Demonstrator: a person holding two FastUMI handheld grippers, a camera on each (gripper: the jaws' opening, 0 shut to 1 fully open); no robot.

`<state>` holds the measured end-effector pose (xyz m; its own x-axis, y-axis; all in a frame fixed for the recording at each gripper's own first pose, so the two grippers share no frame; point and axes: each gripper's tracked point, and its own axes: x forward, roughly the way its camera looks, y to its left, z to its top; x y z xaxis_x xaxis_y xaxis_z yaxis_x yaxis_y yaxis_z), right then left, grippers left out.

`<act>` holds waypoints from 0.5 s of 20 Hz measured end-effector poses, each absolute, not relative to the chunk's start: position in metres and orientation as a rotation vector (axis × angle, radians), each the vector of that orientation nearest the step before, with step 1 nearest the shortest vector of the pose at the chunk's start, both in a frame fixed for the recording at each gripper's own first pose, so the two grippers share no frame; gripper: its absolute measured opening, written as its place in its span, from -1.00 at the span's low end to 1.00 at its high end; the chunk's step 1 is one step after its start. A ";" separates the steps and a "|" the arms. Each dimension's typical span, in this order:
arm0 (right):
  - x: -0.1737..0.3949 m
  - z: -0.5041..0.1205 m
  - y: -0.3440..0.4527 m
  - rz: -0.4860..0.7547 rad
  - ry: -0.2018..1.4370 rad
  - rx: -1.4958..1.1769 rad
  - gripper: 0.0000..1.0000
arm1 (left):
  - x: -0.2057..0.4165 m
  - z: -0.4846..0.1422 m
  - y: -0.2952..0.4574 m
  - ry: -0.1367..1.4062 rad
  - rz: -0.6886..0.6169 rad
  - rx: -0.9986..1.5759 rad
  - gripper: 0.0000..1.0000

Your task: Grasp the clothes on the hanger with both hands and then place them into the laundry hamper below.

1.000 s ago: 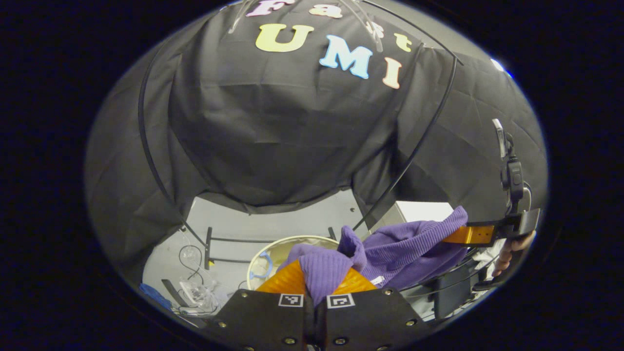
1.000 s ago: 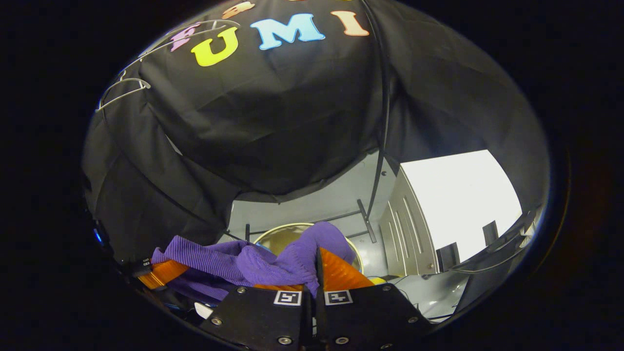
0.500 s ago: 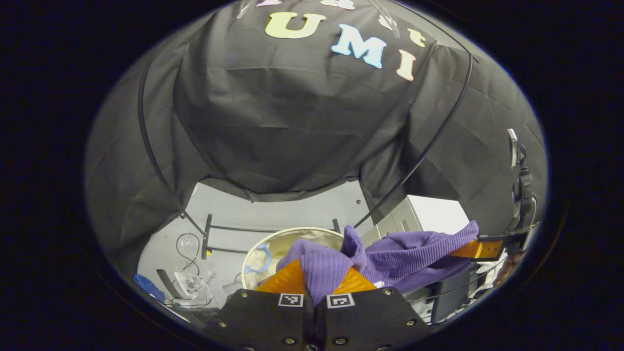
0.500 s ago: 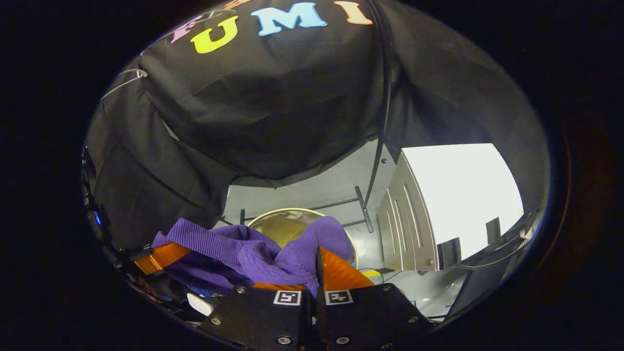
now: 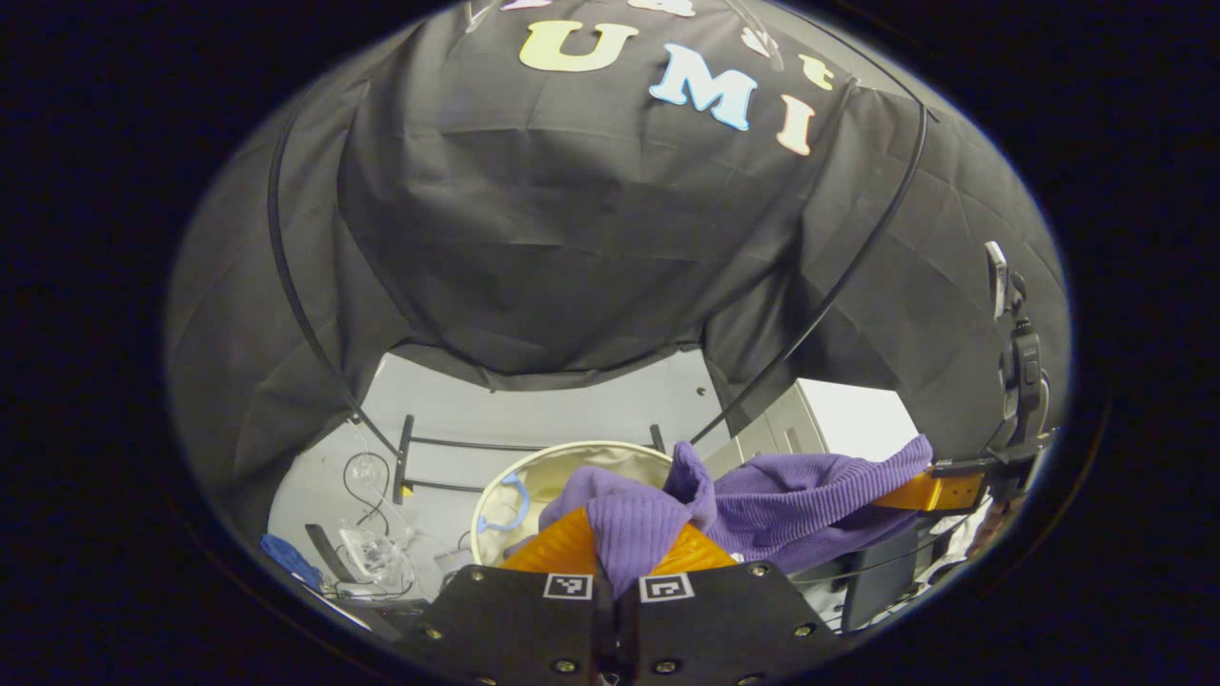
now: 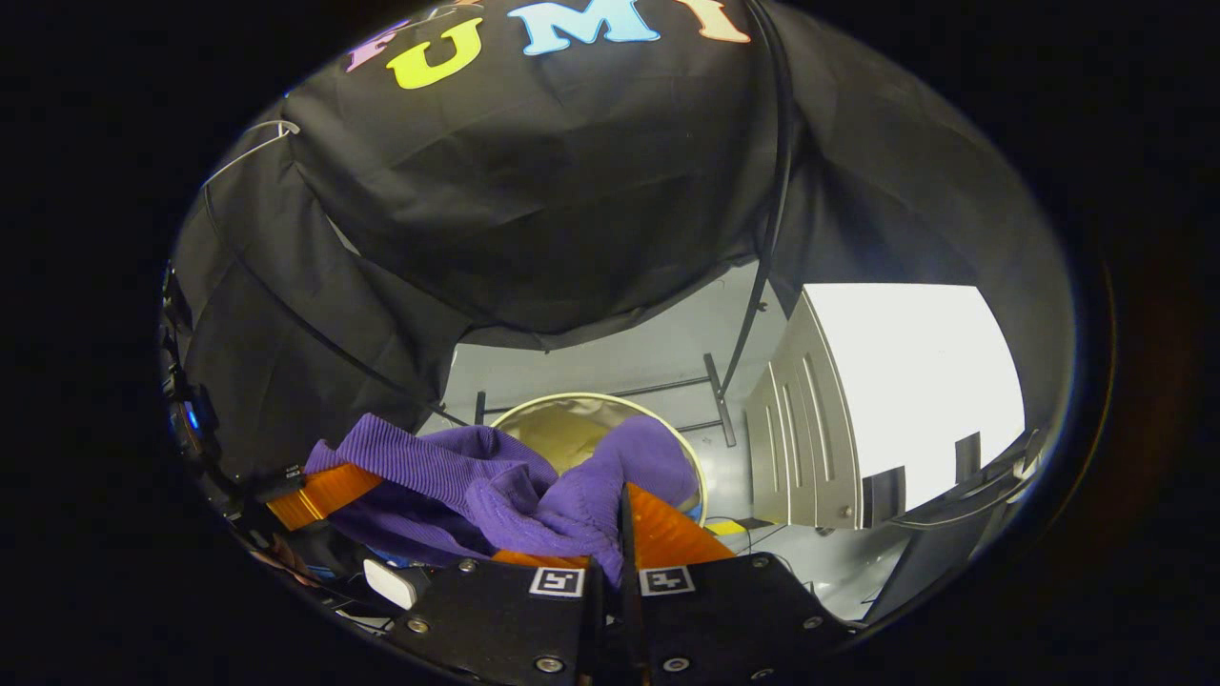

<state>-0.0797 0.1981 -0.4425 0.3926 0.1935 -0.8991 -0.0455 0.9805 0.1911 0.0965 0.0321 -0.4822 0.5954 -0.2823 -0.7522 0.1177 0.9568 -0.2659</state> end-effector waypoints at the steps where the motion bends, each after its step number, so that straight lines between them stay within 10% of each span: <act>1: -0.081 -0.443 0.197 0.155 1.163 0.138 -0.82 | 0.098 -0.483 0.033 0.903 -0.234 -0.192 -0.94; 6: -0.077 -0.432 0.200 0.164 1.155 0.154 -0.80 | 0.087 -0.484 0.039 0.927 -0.228 -0.191 -0.82; 8: -0.078 -0.424 0.206 0.188 1.146 0.185 -0.47 | 0.084 -0.488 0.048 0.942 -0.204 -0.192 -0.72; 10: -0.077 -0.415 0.204 0.185 1.122 0.184 0.26 | 0.084 -0.475 0.053 0.917 -0.189 -0.204 -0.08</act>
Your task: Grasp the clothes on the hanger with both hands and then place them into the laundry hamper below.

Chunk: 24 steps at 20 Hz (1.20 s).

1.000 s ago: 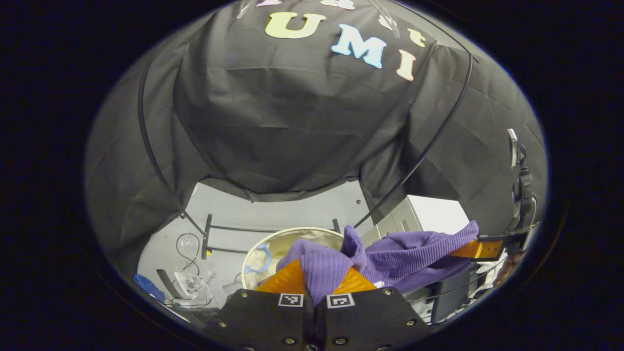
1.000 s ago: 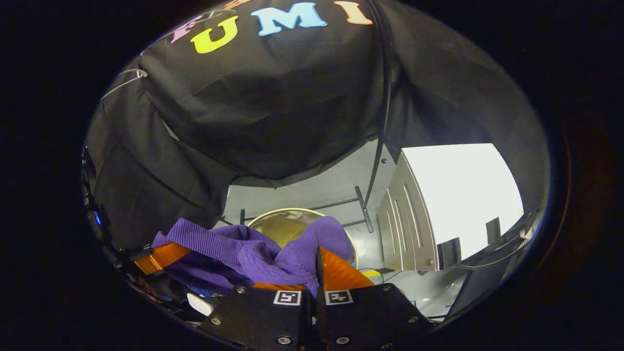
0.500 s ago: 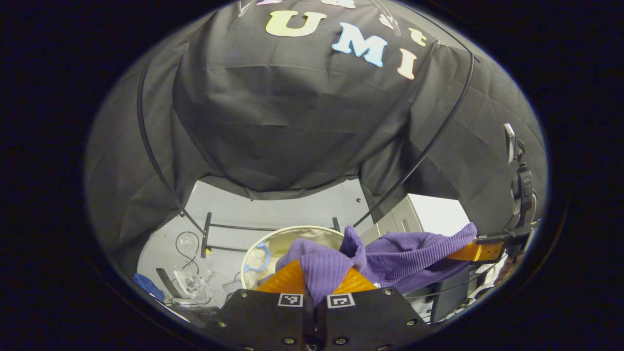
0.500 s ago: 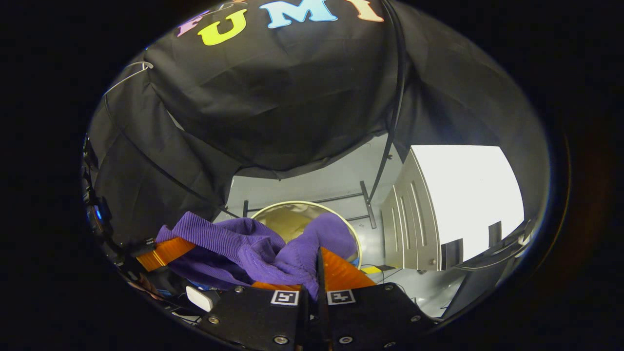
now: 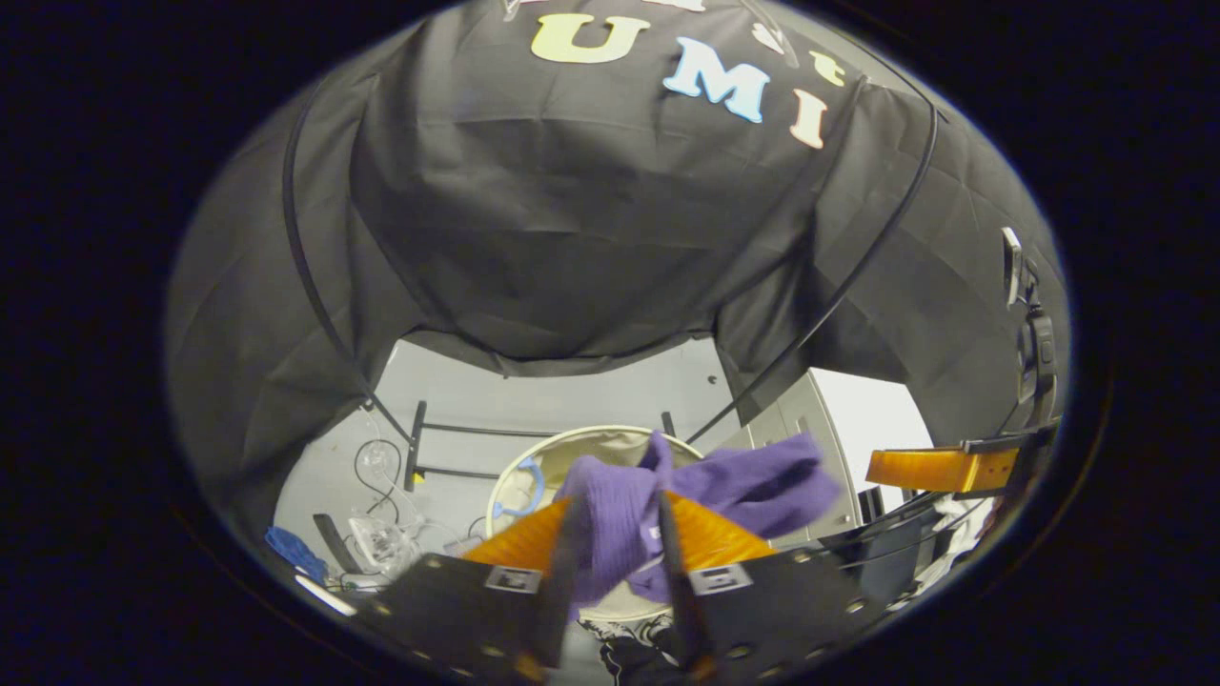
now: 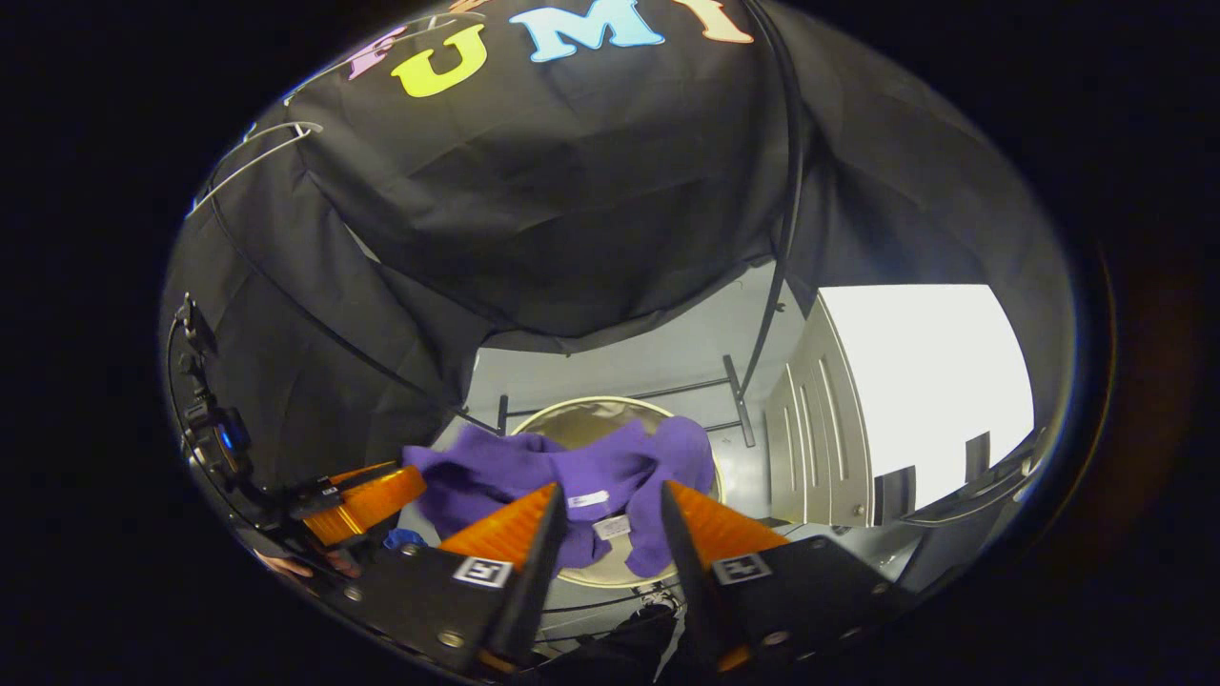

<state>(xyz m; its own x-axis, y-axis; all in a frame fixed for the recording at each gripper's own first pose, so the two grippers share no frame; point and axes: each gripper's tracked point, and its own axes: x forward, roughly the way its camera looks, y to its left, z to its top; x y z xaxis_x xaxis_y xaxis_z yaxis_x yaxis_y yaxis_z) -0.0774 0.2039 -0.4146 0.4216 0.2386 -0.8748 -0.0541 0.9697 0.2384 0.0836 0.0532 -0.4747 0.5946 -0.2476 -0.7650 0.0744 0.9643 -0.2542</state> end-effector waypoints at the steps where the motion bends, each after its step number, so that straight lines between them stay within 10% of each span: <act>1: -0.078 -0.409 0.199 0.178 1.105 0.172 0.62 | 0.080 -0.469 0.060 0.904 -0.172 -0.201 0.23; 3: -0.080 -0.401 0.192 0.163 1.076 0.156 0.91 | 0.075 -0.459 0.074 0.881 -0.132 -0.183 0.87; 24: 0.000 -0.093 0.085 -0.086 0.218 0.022 0.82 | 0.136 -0.076 0.095 0.151 -0.124 -0.082 0.86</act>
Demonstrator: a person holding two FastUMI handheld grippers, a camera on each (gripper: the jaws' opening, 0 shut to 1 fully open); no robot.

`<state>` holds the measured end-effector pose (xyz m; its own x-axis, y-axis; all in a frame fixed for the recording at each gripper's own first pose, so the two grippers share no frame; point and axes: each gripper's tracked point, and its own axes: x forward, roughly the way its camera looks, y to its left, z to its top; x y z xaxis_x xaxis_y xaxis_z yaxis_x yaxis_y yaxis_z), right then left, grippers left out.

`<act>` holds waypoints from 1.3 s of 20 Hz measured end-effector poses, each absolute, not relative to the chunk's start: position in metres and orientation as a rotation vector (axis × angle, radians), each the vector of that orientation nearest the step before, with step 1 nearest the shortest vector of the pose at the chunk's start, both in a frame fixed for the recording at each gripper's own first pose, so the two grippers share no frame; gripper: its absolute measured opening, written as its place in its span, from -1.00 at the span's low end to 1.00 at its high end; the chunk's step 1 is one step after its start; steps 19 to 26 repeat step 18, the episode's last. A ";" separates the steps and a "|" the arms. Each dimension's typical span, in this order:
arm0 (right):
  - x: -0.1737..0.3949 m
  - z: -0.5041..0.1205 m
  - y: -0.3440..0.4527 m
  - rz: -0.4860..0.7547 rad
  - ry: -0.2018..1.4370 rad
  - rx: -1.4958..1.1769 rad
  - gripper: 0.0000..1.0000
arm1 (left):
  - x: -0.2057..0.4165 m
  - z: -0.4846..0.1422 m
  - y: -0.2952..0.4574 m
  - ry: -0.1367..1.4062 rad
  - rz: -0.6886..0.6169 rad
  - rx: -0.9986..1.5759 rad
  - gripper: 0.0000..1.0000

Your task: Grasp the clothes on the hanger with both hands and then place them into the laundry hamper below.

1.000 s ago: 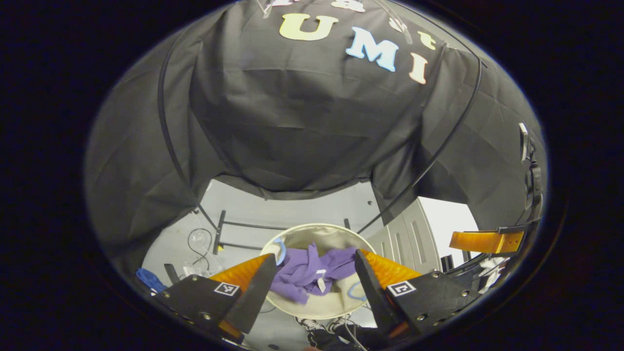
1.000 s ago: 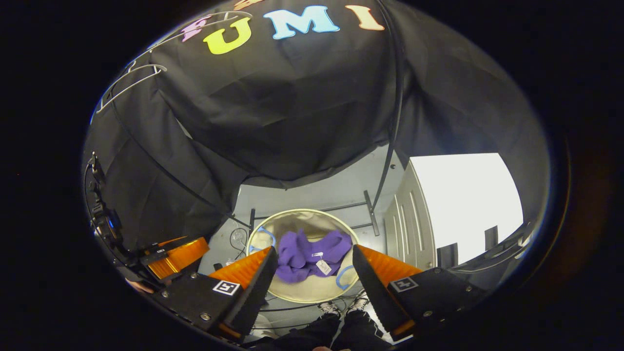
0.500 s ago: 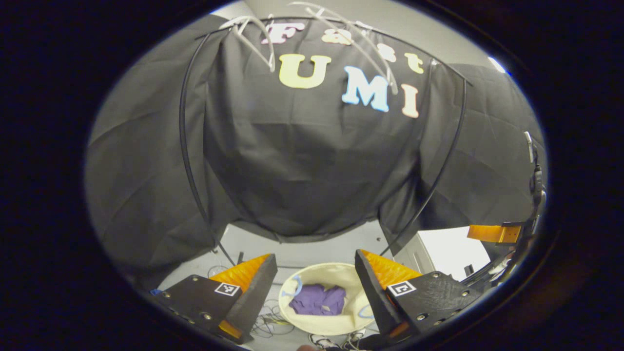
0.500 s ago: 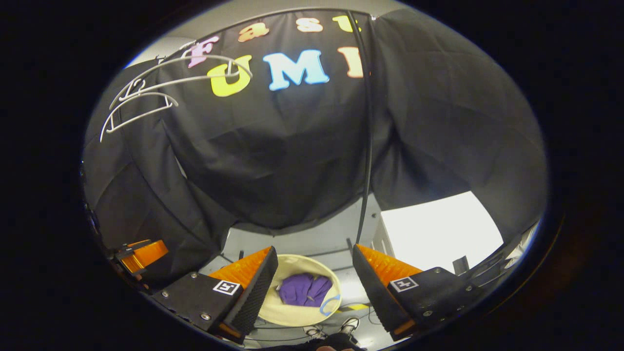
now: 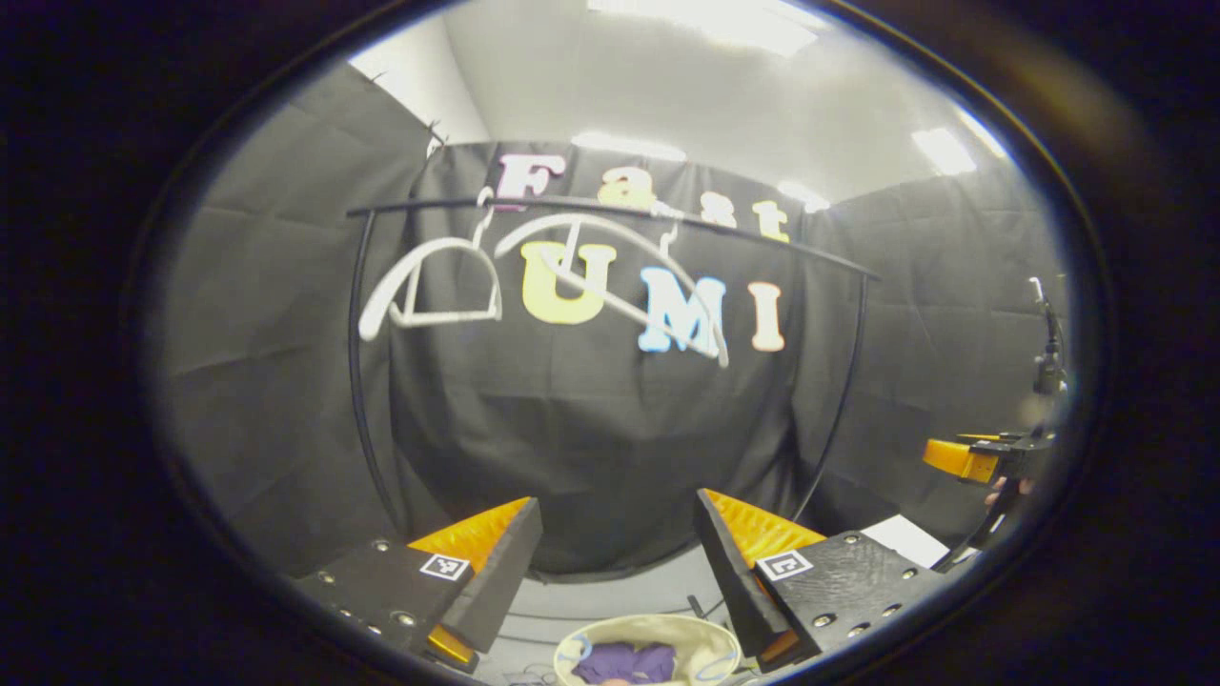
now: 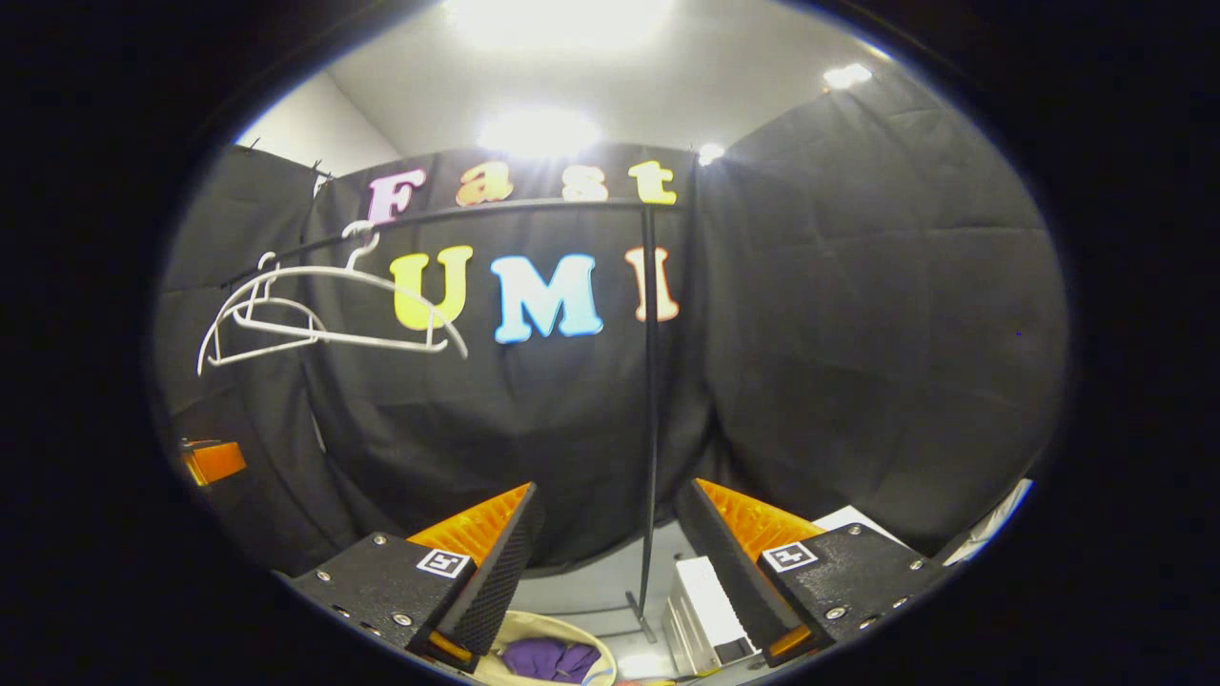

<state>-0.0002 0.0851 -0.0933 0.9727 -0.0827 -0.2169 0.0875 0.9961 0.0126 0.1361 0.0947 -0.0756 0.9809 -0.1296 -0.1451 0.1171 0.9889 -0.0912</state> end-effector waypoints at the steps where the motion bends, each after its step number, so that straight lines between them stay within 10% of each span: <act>1: 0.002 -0.078 0.083 -0.085 0.175 0.023 0.91 | 0.135 -0.058 0.093 0.101 -0.123 -0.087 0.83; 7: 0.017 -0.014 0.057 -0.016 0.015 0.007 0.82 | 0.114 0.013 0.068 -0.107 -0.084 -0.149 0.79; 26: 0.037 -0.022 0.009 0.050 0.054 0.039 0.90 | 0.070 0.013 0.040 -0.029 0.050 -0.123 0.92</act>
